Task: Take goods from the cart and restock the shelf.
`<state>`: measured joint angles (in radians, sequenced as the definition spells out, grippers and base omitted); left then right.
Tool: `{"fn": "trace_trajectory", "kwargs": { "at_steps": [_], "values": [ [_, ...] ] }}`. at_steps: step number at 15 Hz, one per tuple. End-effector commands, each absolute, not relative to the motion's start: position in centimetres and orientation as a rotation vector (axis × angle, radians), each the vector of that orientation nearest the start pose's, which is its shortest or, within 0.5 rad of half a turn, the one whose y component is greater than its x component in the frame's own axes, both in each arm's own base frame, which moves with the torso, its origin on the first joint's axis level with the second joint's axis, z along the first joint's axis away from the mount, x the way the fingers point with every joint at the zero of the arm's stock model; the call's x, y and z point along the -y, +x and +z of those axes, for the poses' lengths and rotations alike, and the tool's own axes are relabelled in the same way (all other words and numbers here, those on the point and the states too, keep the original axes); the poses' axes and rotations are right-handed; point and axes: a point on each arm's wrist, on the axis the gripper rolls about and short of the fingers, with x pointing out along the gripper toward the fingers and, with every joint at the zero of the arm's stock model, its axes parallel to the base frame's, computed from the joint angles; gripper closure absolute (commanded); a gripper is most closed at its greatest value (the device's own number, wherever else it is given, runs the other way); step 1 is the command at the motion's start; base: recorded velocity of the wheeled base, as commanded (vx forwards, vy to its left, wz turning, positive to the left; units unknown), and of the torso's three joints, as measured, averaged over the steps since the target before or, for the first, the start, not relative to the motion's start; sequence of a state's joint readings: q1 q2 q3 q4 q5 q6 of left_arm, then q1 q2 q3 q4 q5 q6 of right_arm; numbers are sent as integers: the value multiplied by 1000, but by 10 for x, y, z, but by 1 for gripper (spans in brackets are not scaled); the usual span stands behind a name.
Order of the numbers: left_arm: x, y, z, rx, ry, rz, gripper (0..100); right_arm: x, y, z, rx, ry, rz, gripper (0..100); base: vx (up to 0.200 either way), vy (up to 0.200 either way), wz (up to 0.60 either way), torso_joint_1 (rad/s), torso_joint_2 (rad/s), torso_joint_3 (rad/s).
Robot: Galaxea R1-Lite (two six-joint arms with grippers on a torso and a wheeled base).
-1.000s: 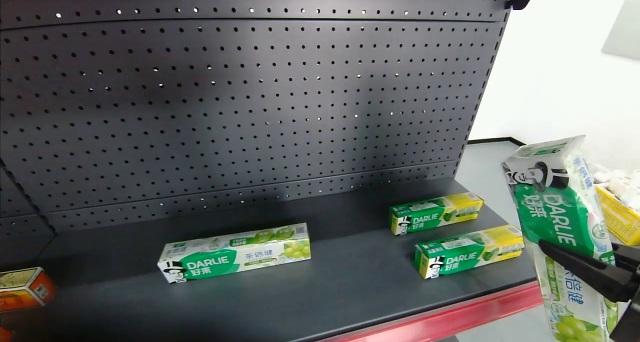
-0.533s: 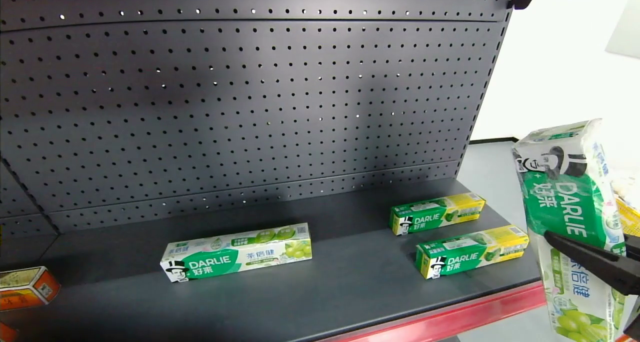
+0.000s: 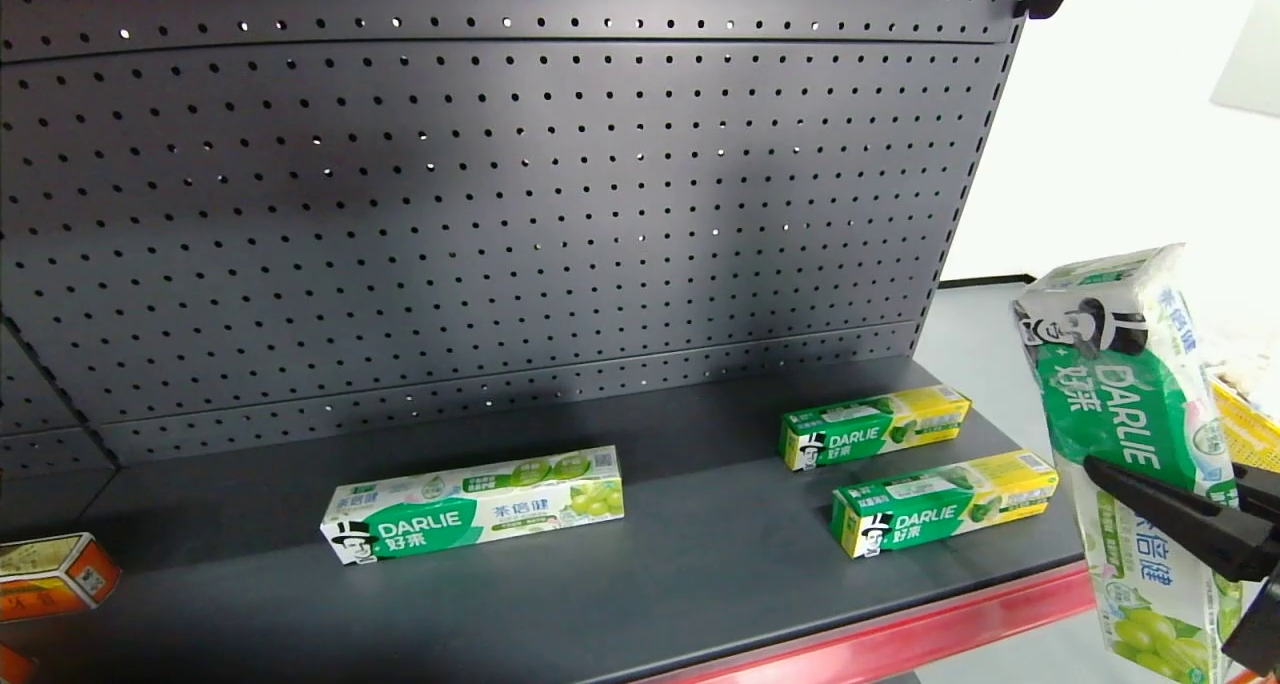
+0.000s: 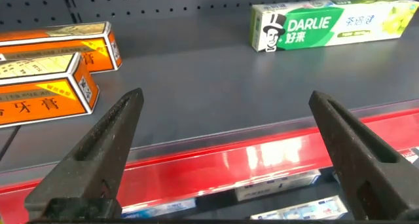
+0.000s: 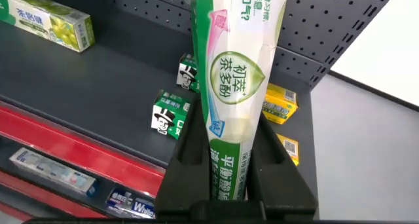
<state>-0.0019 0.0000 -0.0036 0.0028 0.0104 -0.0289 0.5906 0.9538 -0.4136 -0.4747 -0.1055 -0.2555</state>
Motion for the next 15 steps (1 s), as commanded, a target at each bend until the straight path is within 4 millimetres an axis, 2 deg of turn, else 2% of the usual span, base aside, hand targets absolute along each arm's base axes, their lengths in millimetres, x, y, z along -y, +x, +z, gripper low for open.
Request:
{"fn": "trace_trajectory", "kwargs": {
  "at_steps": [1,2,7,8,9,10,12,13,15],
  "values": [
    [0,-23,76,2,-29,8,0,-65,99,212,-2,-275,498,100,0,0,600,-2,-2,2],
    [0,-23,76,2,-28,8,0,-64,98,213,4,-273,500,100,0,0,600,2,7,7],
    [0,-23,76,2,-12,5,0,-60,96,217,29,-256,533,100,0,0,0,0,0,0],
    [0,-26,89,67,1,-23,0,-59,97,225,49,-246,530,100,0,0,0,0,0,0],
    [2,-37,112,106,2,-104,0,-59,95,229,56,-235,542,100,0,0,0,0,0,0],
    [3,-45,118,49,5,-127,0,-59,95,230,44,-220,543,100,0,0,0,0,0,0],
    [3,-65,143,-17,2,-153,0,-58,93,227,9,-206,540,100,0,0,0,0,0,0],
    [2,-63,161,-52,3,-172,0,-58,93,228,12,-204,544,100,0,0,0,0,0,0],
    [0,-38,201,-78,47,-241,0,-59,94,228,7,-205,547,100,0,0,0,0,0,0]
  ]
}}
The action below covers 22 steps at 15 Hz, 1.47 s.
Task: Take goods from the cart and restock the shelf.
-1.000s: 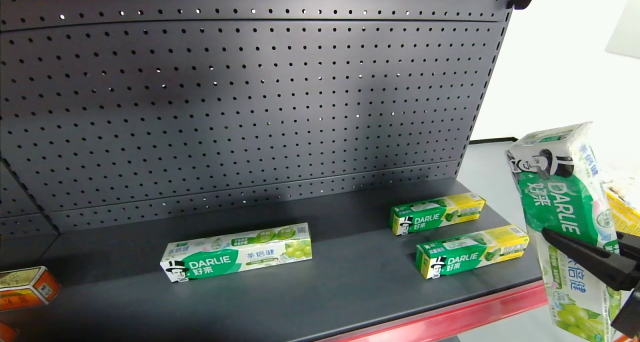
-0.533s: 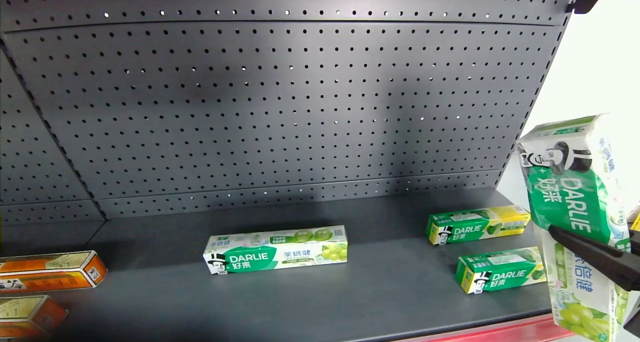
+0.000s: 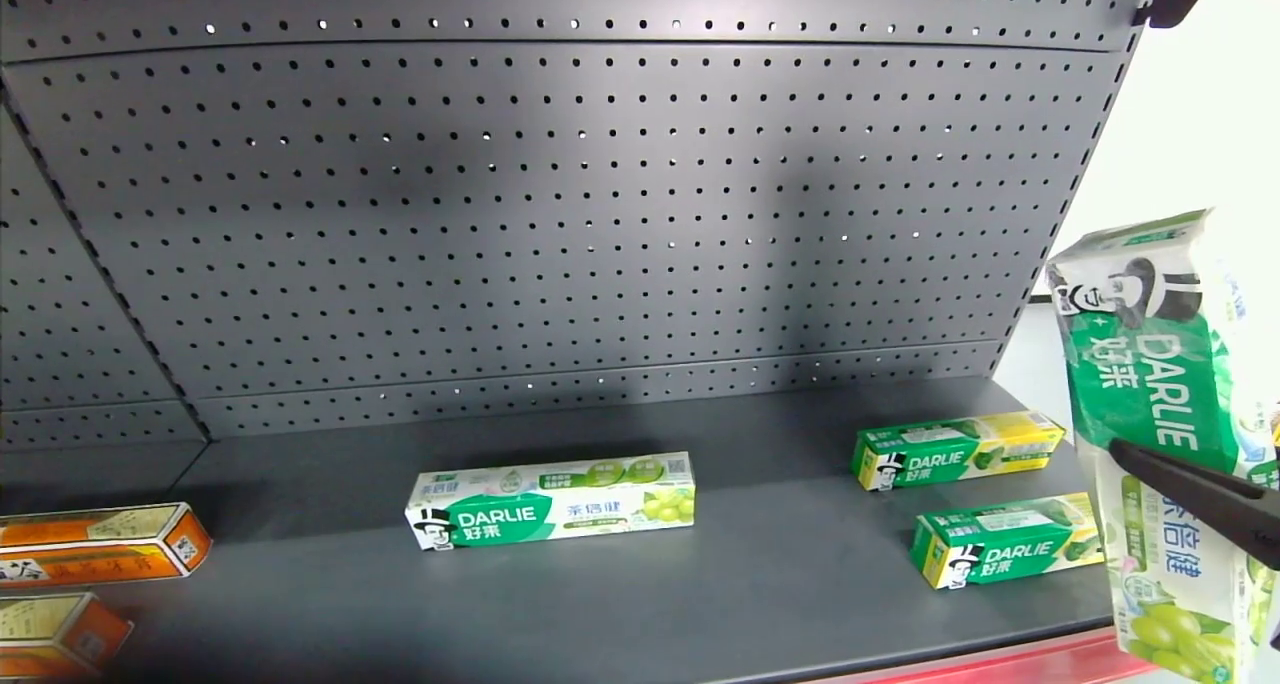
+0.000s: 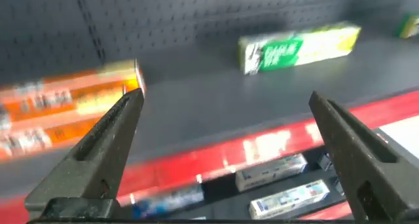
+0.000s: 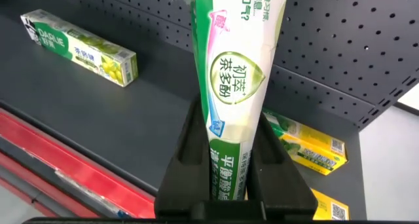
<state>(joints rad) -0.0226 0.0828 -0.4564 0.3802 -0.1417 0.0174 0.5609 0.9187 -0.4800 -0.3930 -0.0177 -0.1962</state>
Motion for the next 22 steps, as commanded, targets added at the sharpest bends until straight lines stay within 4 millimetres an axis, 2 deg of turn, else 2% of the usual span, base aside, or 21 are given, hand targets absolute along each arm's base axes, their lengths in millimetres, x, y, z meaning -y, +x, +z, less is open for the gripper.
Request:
{"fn": "trace_trajectory", "kwargs": {
  "at_steps": [1,3,7,9,11,14,15,16,22],
  "values": [
    [0,-25,212,-89,68,-275,0,-59,94,225,0,-207,550,100,0,0,0,0,0,0],
    [4,4,222,-163,113,-369,0,-58,92,223,-1,-208,551,100,0,0,0,0,0,0],
    [20,37,223,-249,122,-582,0,-54,86,221,14,-203,550,100,0,0,0,0,0,0],
    [28,51,228,-265,41,-644,0,-54,86,218,3,-206,551,100,0,0,0,0,0,0],
    [35,55,232,-253,18,-731,0,-54,86,219,5,-206,551,100,0,0,0,0,0,0],
    [38,60,228,-302,24,-707,0,-54,86,218,3,-206,552,100,0,0,0,0,0,0],
    [45,72,231,-322,42,-659,0,-54,86,217,-2,-206,562,100,0,0,0,0,0,0],
    [47,75,236,-320,43,-660,0,-55,87,217,-4,-208,570,100,0,0,0,0,0,0],
    [68,93,229,-419,59,-814,0,-54,86,216,-3,-206,574,100,0,0,0,0,0,0]
  ]
}}
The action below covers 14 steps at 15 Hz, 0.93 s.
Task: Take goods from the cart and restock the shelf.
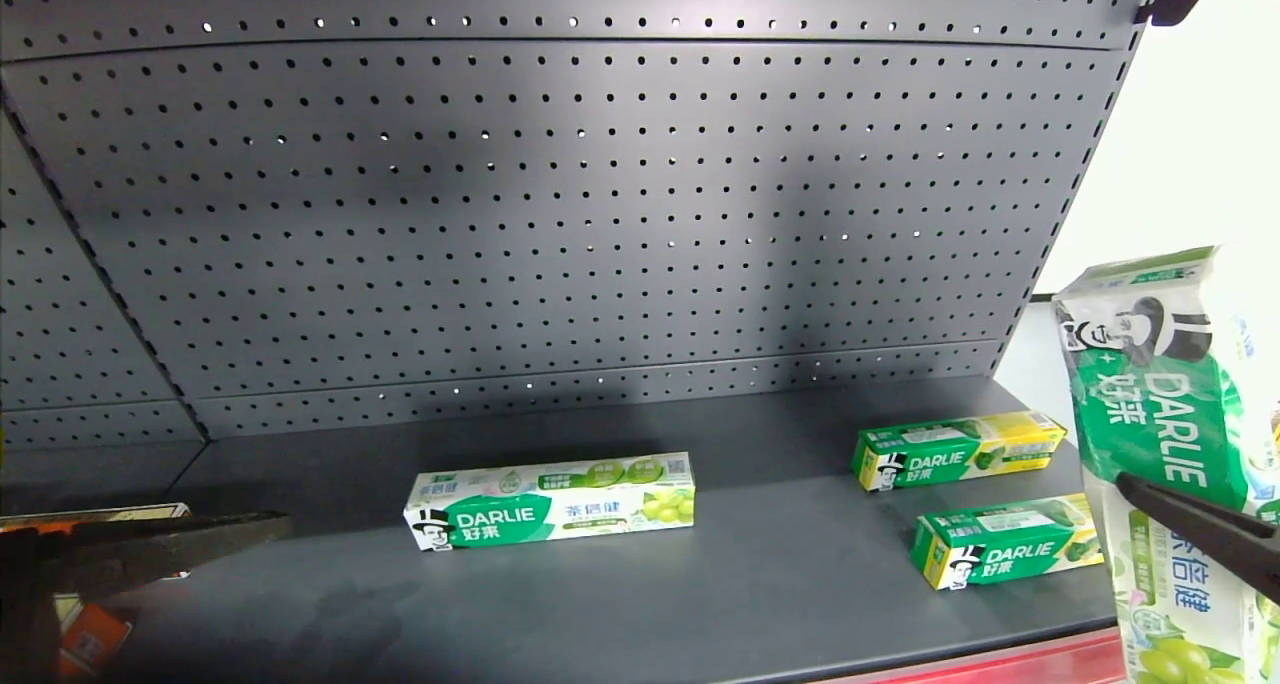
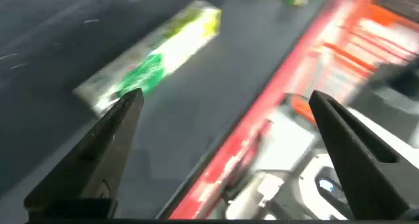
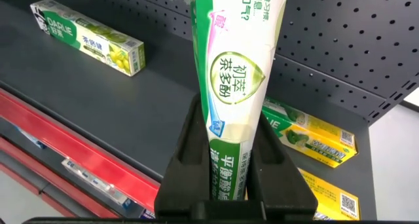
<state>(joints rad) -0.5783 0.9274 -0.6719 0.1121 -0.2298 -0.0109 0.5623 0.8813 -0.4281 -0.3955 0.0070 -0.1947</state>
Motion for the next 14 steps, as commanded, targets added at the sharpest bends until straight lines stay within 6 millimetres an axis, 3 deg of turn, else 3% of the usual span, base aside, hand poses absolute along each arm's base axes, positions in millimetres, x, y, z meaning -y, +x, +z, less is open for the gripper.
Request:
{"fn": "trace_trajectory", "kwargs": {
  "at_steps": [1,4,6,11,14],
  "values": [
    [68,93,229,-419,59,-814,0,-54,86,216,-3,-206,574,100,0,0,0,0,0,0],
    [69,143,225,-341,52,-893,0,-55,86,216,-2,-206,579,100,0,0,0,0,0,0],
    [65,165,220,-326,70,-939,0,-55,87,216,-6,-207,584,100,0,0,0,0,0,0],
    [63,193,223,-331,54,-954,0,-55,87,215,-7,-207,590,100,0,0,0,0,0,0],
    [56,213,216,-306,135,-923,0,-55,86,212,-16,-209,594,100,0,0,0,0,0,0]
  ]
}}
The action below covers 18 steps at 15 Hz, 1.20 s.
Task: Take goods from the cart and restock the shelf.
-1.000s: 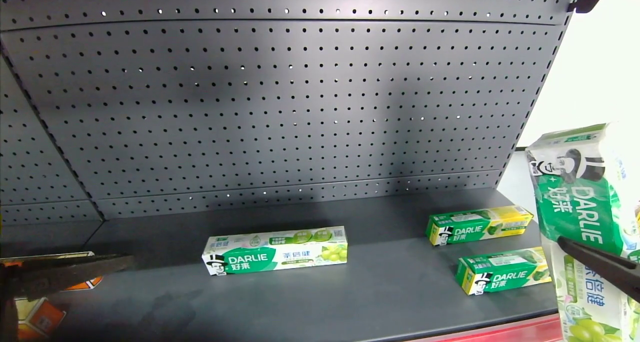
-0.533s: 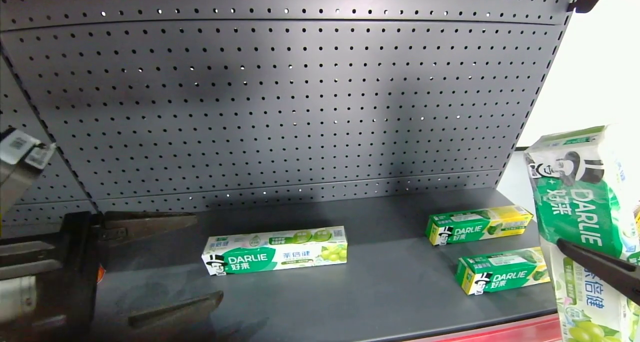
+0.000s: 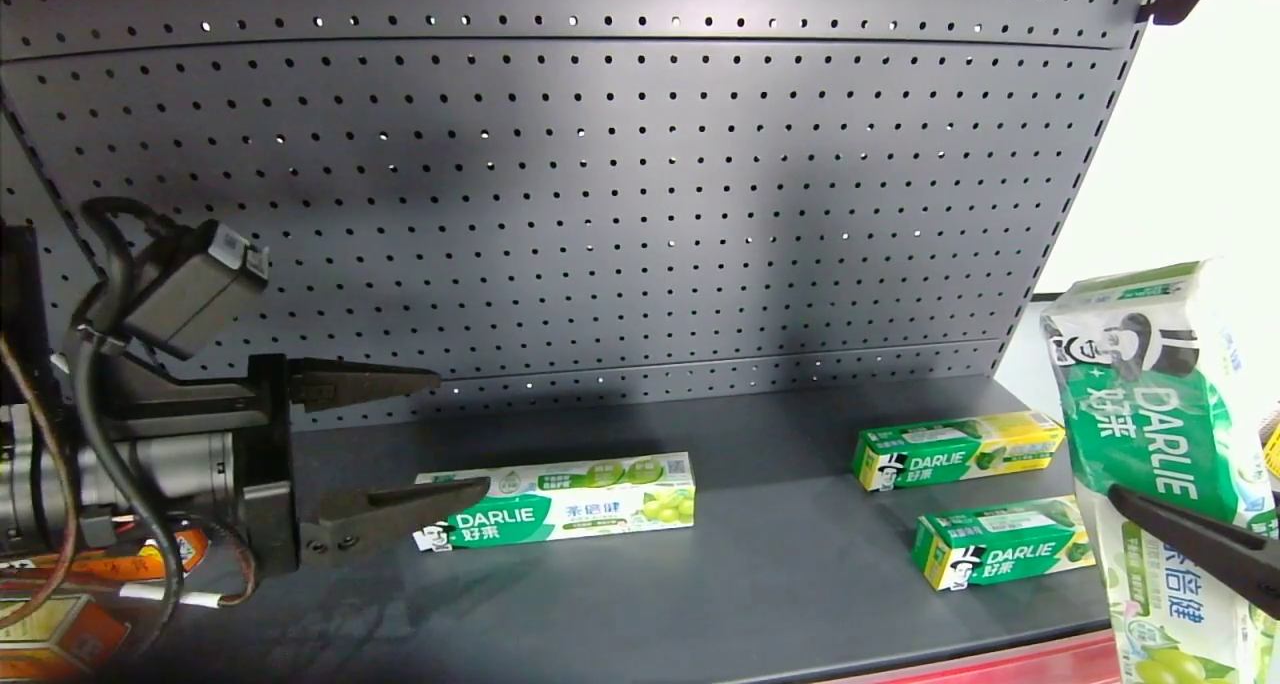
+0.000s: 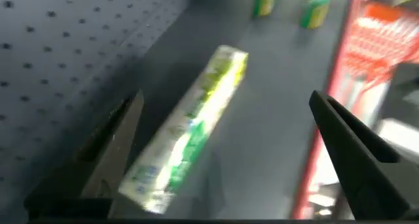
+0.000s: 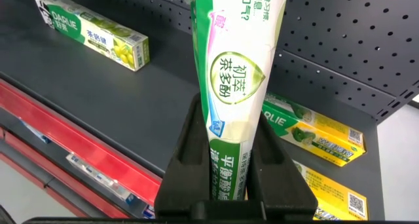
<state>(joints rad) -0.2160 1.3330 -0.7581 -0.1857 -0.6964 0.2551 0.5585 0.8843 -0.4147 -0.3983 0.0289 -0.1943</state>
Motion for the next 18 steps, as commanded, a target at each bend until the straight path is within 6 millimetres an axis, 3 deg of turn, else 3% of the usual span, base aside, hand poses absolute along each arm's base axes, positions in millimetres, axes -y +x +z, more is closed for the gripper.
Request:
{"fn": "trace_trajectory", "kwargs": {
  "at_steps": [1,7,18],
  "values": [
    [55,217,216,-293,155,-929,0,-55,86,211,-18,-209,594,100,0,0,0,0,0,0],
    [56,233,212,-261,205,-1016,0,-55,87,212,-16,-209,597,100,0,0,0,0,0,0],
    [57,231,205,-378,158,-1045,0,-54,85,211,-14,-210,597,100,0,0,0,0,0,0]
  ]
}}
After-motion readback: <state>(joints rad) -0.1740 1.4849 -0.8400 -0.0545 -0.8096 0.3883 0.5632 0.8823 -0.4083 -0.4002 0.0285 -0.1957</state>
